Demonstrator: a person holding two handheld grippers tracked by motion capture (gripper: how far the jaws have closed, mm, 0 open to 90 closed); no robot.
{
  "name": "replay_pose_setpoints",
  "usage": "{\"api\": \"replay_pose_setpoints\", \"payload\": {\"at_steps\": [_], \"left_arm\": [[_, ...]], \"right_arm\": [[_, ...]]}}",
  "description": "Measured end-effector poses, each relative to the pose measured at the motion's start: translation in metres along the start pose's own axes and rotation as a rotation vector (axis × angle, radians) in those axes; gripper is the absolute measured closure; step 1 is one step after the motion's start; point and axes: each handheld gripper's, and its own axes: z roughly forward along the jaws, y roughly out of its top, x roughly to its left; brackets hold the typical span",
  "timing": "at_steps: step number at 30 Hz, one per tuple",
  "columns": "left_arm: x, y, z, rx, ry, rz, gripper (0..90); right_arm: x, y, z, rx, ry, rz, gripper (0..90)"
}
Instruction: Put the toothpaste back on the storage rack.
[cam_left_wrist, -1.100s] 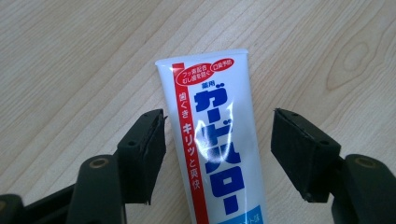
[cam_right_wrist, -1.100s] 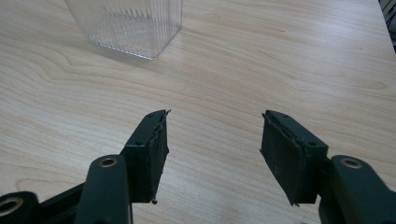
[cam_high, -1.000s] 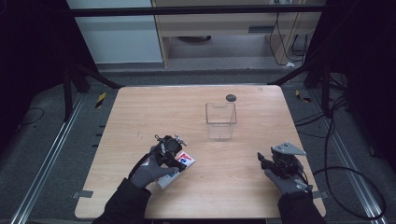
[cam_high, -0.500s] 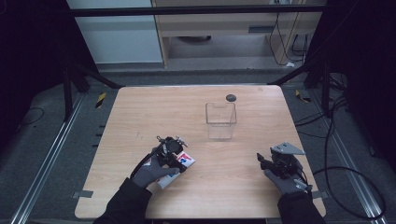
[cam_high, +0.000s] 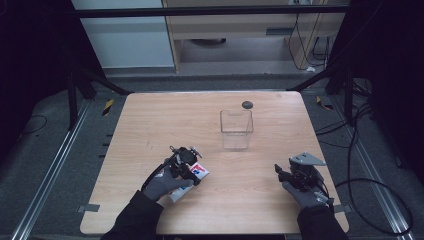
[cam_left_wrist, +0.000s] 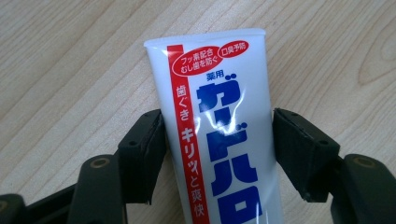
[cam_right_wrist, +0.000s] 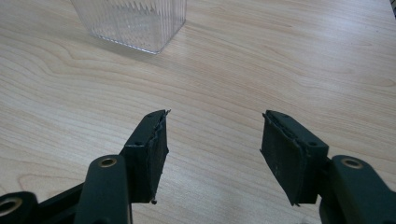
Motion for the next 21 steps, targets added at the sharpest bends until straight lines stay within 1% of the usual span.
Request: {"api": "replay_pose_setpoints", "payload": {"at_steps": [4,6,11,17,19,21], "left_arm": [[0.000,0.001,0.000,0.004,0.006,-0.007,35.9],[-0.001,0.001,0.000,0.004,0.007,-0.017,36.7],[-0.002,0.001,-0.001,0.014,0.006,-0.034,40.8],[-0.003,0.000,-0.007,0.014,-0.002,-0.032,53.6],[-0.003,-0.001,-0.011,0.007,-0.010,-0.033,59.4],[-0.003,-0.003,-0.014,0.003,-0.011,-0.035,63.3]], "right_arm": [[0.000,0.000,0.000,0.001,0.000,-0.002,40.6],[0.000,0.000,0.000,0.000,-0.001,-0.002,40.6],[0.000,0.000,0.000,-0.002,-0.001,-0.001,40.6],[0.000,0.000,0.000,0.000,-0.003,0.002,40.6],[0.000,0.000,-0.001,0.000,-0.003,0.003,40.6],[0.000,0.000,-0.001,0.001,-0.003,0.007,40.7]]}}
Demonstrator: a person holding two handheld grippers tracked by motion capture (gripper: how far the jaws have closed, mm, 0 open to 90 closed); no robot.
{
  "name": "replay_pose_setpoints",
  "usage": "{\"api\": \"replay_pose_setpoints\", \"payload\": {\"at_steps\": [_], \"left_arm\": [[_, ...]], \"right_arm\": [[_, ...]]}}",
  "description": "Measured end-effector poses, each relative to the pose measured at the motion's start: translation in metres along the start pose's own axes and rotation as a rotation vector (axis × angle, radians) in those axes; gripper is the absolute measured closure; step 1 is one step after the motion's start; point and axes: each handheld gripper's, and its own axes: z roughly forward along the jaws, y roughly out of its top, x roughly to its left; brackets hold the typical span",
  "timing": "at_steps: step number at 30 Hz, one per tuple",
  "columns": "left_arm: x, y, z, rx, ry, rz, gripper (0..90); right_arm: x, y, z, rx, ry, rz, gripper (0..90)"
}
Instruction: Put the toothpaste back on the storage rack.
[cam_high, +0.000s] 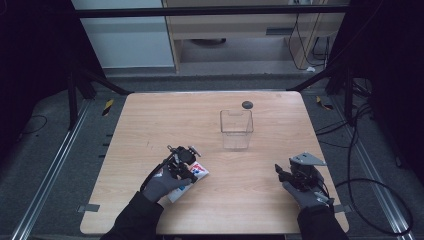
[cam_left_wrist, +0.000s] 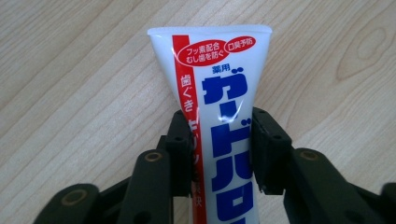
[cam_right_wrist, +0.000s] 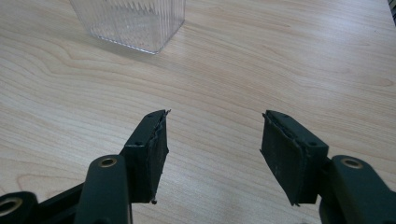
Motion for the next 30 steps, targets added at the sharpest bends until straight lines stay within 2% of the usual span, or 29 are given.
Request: {"api": "replay_pose_setpoints", "payload": {"at_steps": [9,13,16,21,30], "left_arm": [[0.001,-0.009,-0.008,-0.019,-0.003,0.010,70.8],[0.006,-0.015,-0.018,-0.052,-0.013,-0.008,71.6],[0.011,-0.020,-0.031,-0.095,-0.018,-0.025,71.8],[0.015,-0.025,-0.052,-0.183,-0.001,-0.036,72.1],[0.017,-0.028,-0.085,-0.364,0.055,-0.050,72.2]], "right_arm": [[0.000,0.000,-0.001,0.001,0.000,0.000,40.5],[-0.002,0.000,-0.001,-0.004,-0.001,0.000,40.5],[-0.002,0.000,-0.001,-0.004,-0.001,0.001,40.5],[-0.001,0.000,-0.001,-0.005,-0.002,0.001,40.5],[-0.002,0.000,-0.001,-0.011,-0.008,0.001,40.3]]}}
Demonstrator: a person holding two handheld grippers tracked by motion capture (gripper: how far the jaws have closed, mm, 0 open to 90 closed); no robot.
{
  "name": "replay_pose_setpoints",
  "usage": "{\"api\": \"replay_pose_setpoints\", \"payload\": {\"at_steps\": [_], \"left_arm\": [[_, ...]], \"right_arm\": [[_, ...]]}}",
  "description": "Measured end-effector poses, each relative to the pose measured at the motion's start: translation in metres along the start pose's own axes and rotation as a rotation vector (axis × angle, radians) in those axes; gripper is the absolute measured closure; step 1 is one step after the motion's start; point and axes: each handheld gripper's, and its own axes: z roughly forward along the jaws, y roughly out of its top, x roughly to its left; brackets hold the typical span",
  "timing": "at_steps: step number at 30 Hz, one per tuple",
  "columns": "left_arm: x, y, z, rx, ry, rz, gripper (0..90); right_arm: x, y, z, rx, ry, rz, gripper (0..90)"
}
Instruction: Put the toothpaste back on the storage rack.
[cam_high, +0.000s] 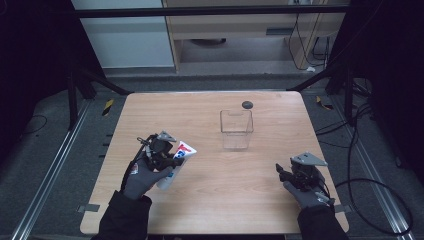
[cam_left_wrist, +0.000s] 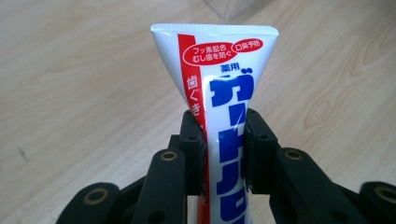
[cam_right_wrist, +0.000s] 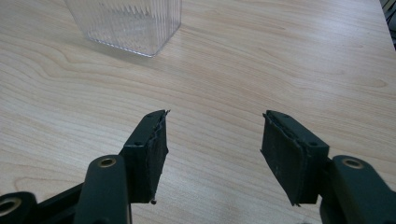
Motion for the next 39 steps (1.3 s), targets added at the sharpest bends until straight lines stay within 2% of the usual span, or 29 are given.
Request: {"api": "replay_pose_setpoints", "payload": {"at_steps": [1,4,10,16,18,22,26,30,34,39], "left_arm": [[0.000,0.001,-0.001,-0.031,0.013,-0.008,72.2],[0.001,0.004,-0.006,-0.083,0.045,-0.007,72.2],[0.002,0.014,-0.014,-0.229,0.073,-0.008,72.2],[0.006,0.021,-0.017,-0.317,0.135,-0.025,72.2],[0.009,0.025,-0.015,-0.352,0.141,-0.037,72.2],[0.014,0.034,-0.010,-0.387,0.148,-0.063,72.2],[0.016,0.042,-0.005,-0.421,0.165,-0.066,72.3],[0.019,0.052,-0.002,-0.482,0.158,-0.100,72.3],[0.016,0.064,0.003,-0.531,0.172,-0.103,72.3],[0.015,0.075,0.009,-0.577,0.160,-0.127,72.3]], "right_arm": [[0.000,0.000,0.000,-0.001,-0.002,0.000,40.3],[0.000,0.000,0.000,-0.004,-0.005,-0.001,40.3],[0.001,0.000,0.000,-0.014,-0.012,-0.002,40.0],[0.001,0.000,0.001,-0.018,-0.015,-0.006,39.9],[0.001,0.000,0.001,-0.018,-0.015,-0.007,39.9],[0.002,0.001,0.001,-0.019,-0.015,-0.009,39.8],[0.002,0.000,0.002,-0.015,-0.014,-0.011,39.8],[0.002,0.000,0.002,-0.015,-0.013,-0.009,39.7],[0.002,0.000,0.002,-0.017,-0.016,-0.016,39.7],[0.001,0.000,0.003,-0.018,-0.016,-0.016,39.6]]}}
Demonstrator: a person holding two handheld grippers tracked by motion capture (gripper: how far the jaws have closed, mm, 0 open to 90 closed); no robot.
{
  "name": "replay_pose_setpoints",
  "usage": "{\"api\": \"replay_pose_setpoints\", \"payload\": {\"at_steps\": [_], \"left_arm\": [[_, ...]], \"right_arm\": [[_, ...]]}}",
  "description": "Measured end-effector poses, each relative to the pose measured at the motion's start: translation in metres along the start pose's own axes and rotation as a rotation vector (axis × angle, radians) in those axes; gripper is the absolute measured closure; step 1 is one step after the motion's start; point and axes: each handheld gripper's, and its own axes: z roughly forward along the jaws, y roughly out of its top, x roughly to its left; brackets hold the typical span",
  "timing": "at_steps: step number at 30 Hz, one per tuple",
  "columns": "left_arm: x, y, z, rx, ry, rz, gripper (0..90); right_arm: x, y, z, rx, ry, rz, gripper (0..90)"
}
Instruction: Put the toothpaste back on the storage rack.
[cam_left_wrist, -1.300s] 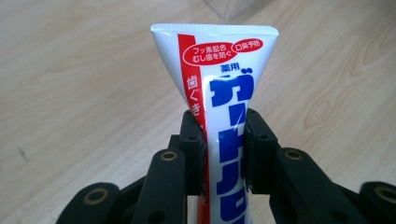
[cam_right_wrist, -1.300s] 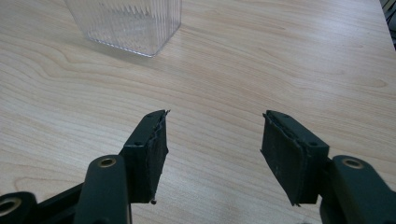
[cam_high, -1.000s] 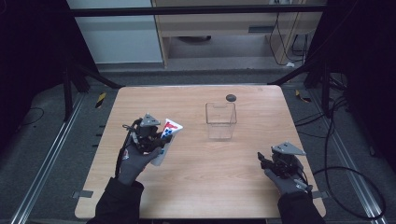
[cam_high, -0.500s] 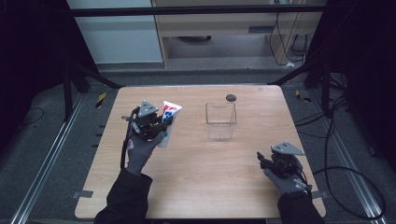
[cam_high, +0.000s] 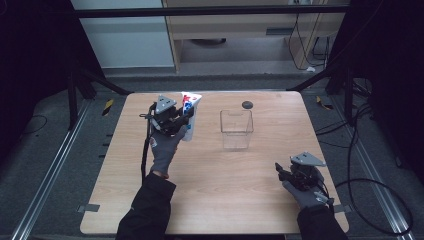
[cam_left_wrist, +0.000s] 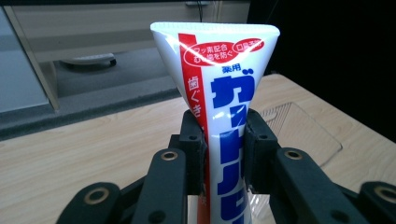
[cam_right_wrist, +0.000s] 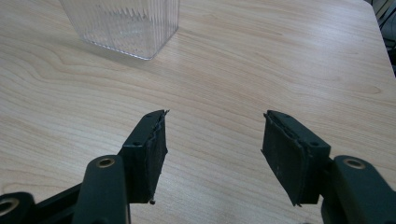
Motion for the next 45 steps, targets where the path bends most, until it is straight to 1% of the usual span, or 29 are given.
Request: {"api": "replay_pose_setpoints", "payload": {"at_steps": [1,4,7,9,11,17,21,23,26,28,30,39,45], "left_arm": [[-0.001,0.001,0.002,-0.007,0.000,-0.003,72.3],[-0.005,0.005,0.008,-0.030,0.013,0.008,72.4],[-0.008,0.009,0.012,-0.057,0.015,0.001,72.4],[-0.009,0.011,0.014,-0.066,0.018,0.001,72.4],[-0.011,0.011,0.017,-0.073,0.013,0.000,72.5],[-0.016,0.011,0.033,-0.078,0.008,-0.009,72.5],[-0.021,0.016,0.039,-0.100,-0.001,-0.014,72.5],[-0.024,0.020,0.042,-0.110,0.004,-0.004,72.4],[-0.029,0.024,0.046,-0.125,-0.011,-0.009,72.4],[-0.034,0.026,0.048,-0.132,-0.014,-0.001,72.4],[-0.037,0.026,0.052,-0.137,-0.023,-0.007,72.5],[-0.052,0.030,0.070,-0.144,-0.052,0.002,72.4],[-0.061,0.032,0.080,-0.153,-0.072,-0.004,72.4]], "right_arm": [[0.000,0.000,0.000,-0.001,0.000,-0.001,39.6],[0.000,0.000,0.000,-0.002,0.000,0.000,39.6],[0.000,0.000,0.000,-0.002,0.001,0.001,39.6],[0.000,0.000,0.000,-0.002,0.003,0.001,39.6],[0.000,0.000,0.001,-0.001,0.006,0.005,39.6],[0.000,0.000,0.001,-0.002,0.003,-0.004,39.6],[-0.001,-0.001,0.001,-0.001,0.004,-0.001,39.6],[-0.001,-0.001,0.001,-0.002,0.005,0.001,39.5],[-0.002,-0.001,0.001,-0.005,0.006,-0.002,39.3],[-0.002,-0.001,0.001,-0.006,0.006,0.001,39.3],[-0.002,-0.001,0.001,-0.007,0.005,0.004,39.4],[-0.002,-0.001,0.001,-0.008,0.010,0.008,39.4],[-0.001,-0.001,0.000,-0.009,0.013,0.010,39.4]]}}
